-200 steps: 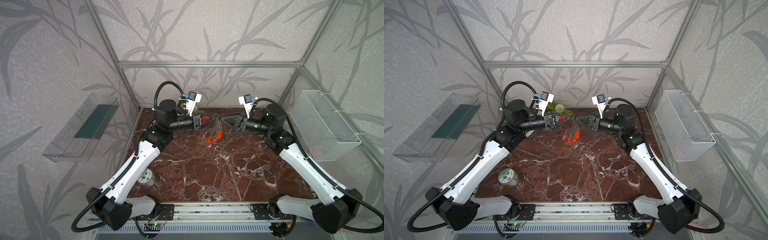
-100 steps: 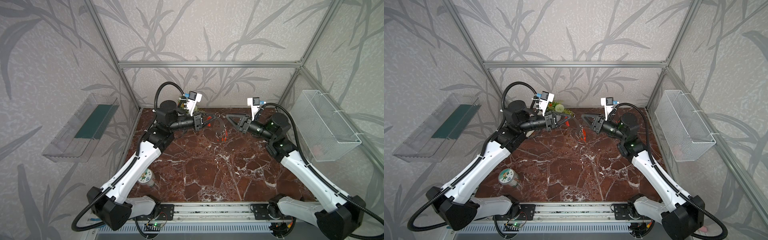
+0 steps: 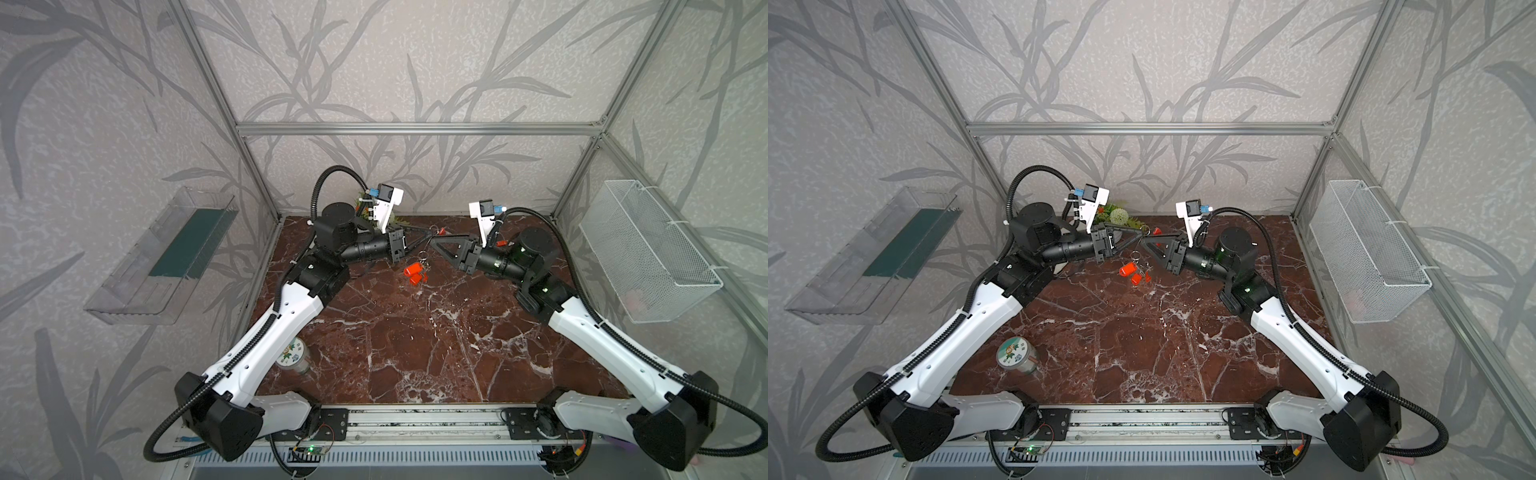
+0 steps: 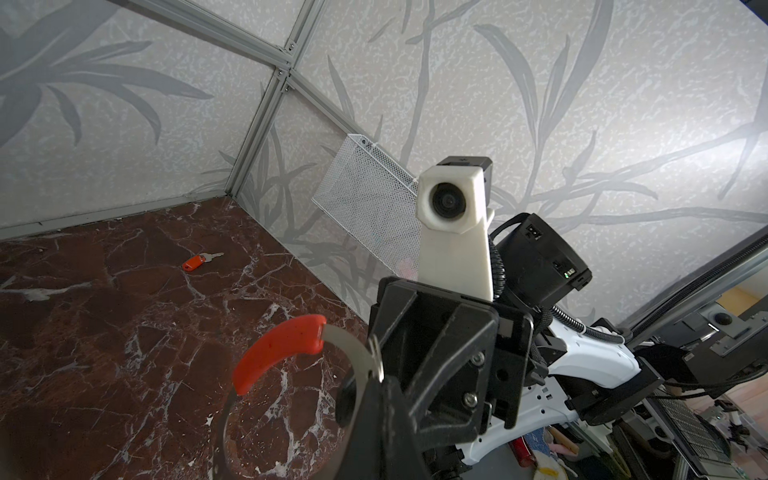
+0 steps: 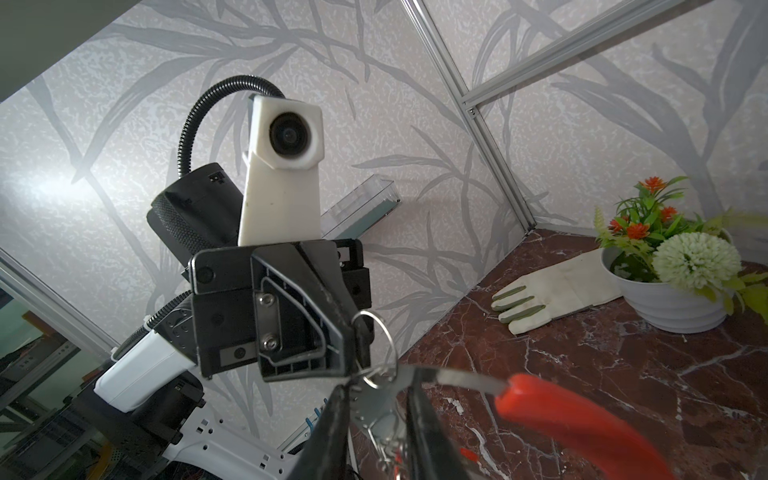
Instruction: Put the keys on the keyring
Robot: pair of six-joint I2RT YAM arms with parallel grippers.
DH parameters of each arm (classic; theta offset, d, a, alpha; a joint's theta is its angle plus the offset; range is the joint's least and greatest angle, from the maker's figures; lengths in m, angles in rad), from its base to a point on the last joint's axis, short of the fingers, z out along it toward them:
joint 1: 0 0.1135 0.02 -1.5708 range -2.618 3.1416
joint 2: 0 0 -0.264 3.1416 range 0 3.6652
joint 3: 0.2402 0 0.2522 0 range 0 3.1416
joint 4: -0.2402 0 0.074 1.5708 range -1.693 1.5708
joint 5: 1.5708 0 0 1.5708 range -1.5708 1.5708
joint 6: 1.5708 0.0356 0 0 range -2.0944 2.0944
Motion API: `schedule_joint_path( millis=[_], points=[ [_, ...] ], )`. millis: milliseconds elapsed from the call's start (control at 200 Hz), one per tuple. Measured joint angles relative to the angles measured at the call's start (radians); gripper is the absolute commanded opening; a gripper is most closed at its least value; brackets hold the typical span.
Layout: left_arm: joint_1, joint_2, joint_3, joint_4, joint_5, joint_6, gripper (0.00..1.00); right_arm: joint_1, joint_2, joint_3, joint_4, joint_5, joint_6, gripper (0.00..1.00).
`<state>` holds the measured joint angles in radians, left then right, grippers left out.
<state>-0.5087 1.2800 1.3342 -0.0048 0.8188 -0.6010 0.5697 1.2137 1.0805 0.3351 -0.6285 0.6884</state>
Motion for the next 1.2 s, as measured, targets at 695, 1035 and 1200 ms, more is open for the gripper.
schedule_joint_path(
  millis=[695, 1035, 1200],
  points=[
    [-0.004, 0.000, 0.000, 0.002, -0.002, 0.006, 0.00, -0.031, -0.046, -0.084, 0.143, 0.066, 0.087, 0.23],
    [-0.008, 0.000, -0.001, 0.002, -0.003, 0.007, 0.00, -0.025, -0.001, -0.048, 0.167, 0.046, 0.112, 0.19],
    [-0.008, -0.001, -0.001, 0.002, -0.003, 0.010, 0.00, -0.021, 0.006, -0.038, 0.164, 0.042, 0.111, 0.13]
  ],
)
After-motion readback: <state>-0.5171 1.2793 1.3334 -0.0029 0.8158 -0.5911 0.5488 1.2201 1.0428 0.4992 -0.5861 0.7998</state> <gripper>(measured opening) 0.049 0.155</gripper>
